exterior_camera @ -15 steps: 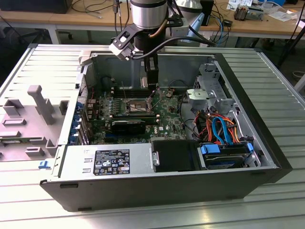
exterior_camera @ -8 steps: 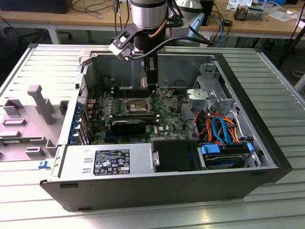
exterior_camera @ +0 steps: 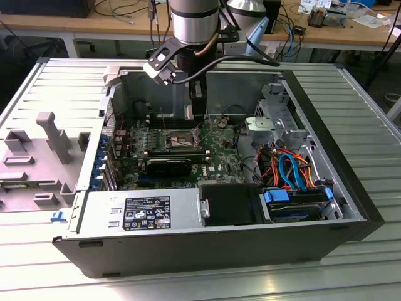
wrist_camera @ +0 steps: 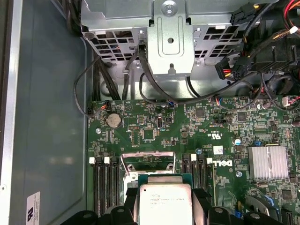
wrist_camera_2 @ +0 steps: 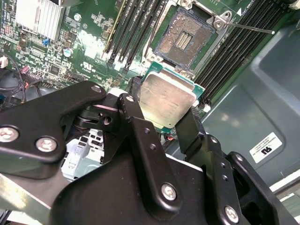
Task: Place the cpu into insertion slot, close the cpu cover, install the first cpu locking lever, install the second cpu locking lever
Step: 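Place the cpu into insertion slot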
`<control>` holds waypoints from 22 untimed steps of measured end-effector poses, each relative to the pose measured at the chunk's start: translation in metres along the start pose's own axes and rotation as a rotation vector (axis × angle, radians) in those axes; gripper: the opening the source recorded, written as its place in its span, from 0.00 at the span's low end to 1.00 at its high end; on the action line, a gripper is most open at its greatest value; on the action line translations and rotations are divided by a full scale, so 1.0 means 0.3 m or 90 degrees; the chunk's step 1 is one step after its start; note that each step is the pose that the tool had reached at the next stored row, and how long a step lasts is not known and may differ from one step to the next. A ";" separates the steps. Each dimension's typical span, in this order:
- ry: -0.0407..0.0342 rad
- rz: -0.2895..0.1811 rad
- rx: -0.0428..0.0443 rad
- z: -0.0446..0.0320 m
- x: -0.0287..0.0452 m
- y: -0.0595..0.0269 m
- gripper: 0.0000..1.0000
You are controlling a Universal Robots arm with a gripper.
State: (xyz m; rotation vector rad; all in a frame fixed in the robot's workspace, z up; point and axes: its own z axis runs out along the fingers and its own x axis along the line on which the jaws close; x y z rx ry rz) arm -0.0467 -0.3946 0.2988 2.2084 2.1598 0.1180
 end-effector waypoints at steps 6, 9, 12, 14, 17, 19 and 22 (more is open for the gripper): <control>0.0000 0.000 0.0000 0.004 0.000 -0.001 0.54; 0.0000 0.000 0.0000 0.006 0.000 -0.001 0.54; 0.0000 0.000 0.0000 0.010 0.000 -0.001 0.54; 0.0000 0.000 0.0000 0.011 0.000 -0.001 0.54; 0.0000 0.000 0.0000 0.013 0.000 -0.001 0.54; 0.0000 0.000 0.0000 0.014 0.000 -0.002 0.54; 0.0000 0.000 0.0000 0.038 -0.001 -0.004 0.54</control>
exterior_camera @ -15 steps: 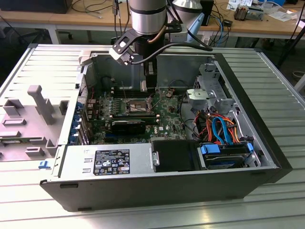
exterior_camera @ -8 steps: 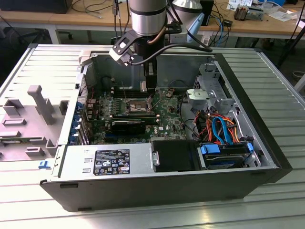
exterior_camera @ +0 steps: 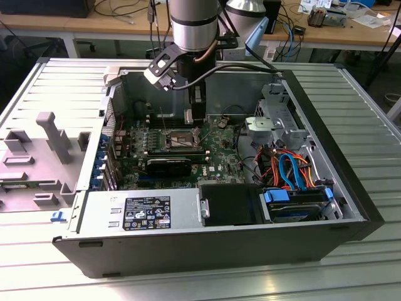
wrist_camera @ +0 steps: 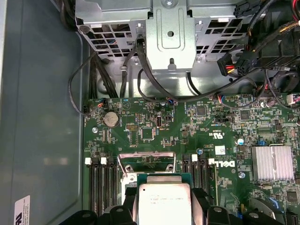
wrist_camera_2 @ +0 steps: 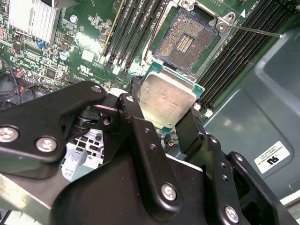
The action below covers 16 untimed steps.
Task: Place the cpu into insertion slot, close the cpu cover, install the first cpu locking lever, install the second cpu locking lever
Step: 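Place the cpu into insertion slot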
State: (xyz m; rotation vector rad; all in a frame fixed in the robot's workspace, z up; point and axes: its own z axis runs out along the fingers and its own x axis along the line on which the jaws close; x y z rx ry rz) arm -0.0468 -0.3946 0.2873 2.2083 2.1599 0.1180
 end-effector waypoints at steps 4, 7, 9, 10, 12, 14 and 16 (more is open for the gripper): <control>0.0000 0.000 0.0000 0.003 0.000 0.000 0.54; 0.0000 0.000 0.0000 0.006 0.000 -0.001 0.54; 0.0000 0.000 0.0000 0.012 0.000 -0.004 0.54; 0.0000 0.000 0.0000 0.012 0.000 -0.004 0.54; 0.0007 0.000 0.0000 0.012 0.000 -0.005 0.54; 0.0007 0.000 0.0000 0.023 -0.001 -0.005 0.54; 0.0008 0.000 0.0000 0.053 -0.001 -0.008 0.54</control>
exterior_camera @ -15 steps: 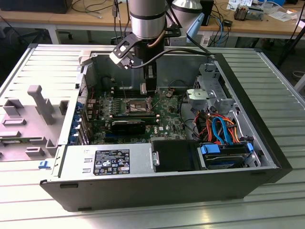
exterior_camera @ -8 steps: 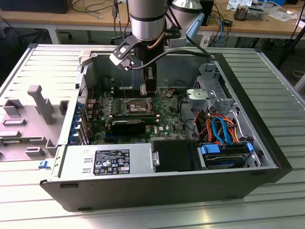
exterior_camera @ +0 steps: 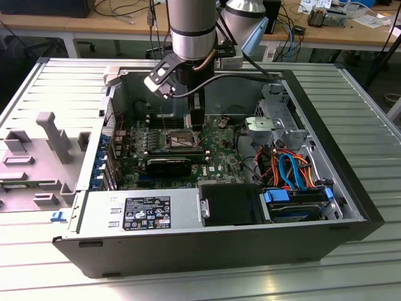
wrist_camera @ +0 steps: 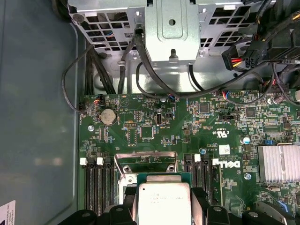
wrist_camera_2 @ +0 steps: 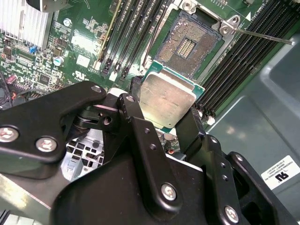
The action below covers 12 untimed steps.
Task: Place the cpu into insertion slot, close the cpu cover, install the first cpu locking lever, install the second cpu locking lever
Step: 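Place the cpu into insertion slot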
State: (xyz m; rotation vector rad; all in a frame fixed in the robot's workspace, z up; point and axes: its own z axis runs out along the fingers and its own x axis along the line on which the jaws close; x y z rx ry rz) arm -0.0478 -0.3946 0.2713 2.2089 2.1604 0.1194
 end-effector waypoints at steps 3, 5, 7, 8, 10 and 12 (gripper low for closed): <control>0.0000 0.000 0.0000 0.001 0.000 0.000 0.54; 0.0000 0.000 0.0000 0.019 0.000 -0.002 0.54; 0.0000 0.000 0.0000 0.020 0.000 -0.002 0.54; 0.0000 0.000 0.0000 0.021 0.000 -0.002 0.54; 0.0000 0.000 0.0000 0.022 0.000 -0.002 0.54; 0.0000 0.000 0.0000 0.023 0.000 -0.002 0.54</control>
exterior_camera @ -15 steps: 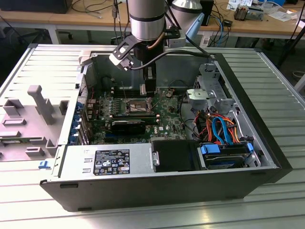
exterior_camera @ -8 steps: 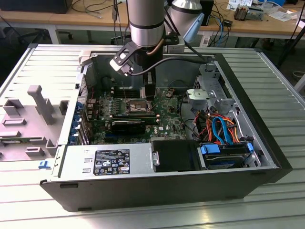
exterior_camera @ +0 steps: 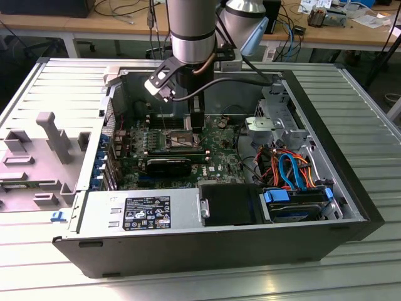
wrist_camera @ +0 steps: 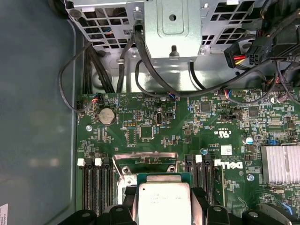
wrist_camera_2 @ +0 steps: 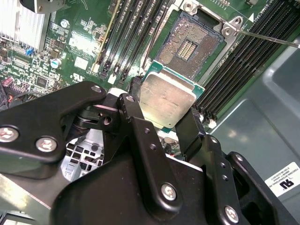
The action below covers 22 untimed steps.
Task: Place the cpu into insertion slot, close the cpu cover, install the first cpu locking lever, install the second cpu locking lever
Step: 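Place the cpu into insertion slot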
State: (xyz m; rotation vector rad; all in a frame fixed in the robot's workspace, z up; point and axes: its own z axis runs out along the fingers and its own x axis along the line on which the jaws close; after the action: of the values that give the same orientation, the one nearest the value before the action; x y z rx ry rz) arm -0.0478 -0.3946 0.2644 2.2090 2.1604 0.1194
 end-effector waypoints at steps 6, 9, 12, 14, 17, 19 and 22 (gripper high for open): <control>0.0000 0.000 0.0000 0.008 0.000 -0.001 0.54; 0.0000 0.000 0.0000 0.012 0.000 -0.001 0.54; 0.0000 0.000 0.0000 0.014 0.000 -0.001 0.54; 0.0000 0.000 0.0000 0.015 0.000 -0.001 0.54; 0.0000 0.000 0.0000 0.017 0.000 -0.001 0.54; 0.0000 0.000 0.0000 0.017 0.000 -0.002 0.54; 0.0000 0.000 0.0000 0.019 0.000 -0.002 0.54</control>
State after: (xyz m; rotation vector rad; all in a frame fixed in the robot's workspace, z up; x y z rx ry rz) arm -0.0478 -0.3945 0.2586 2.2089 2.1604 0.1193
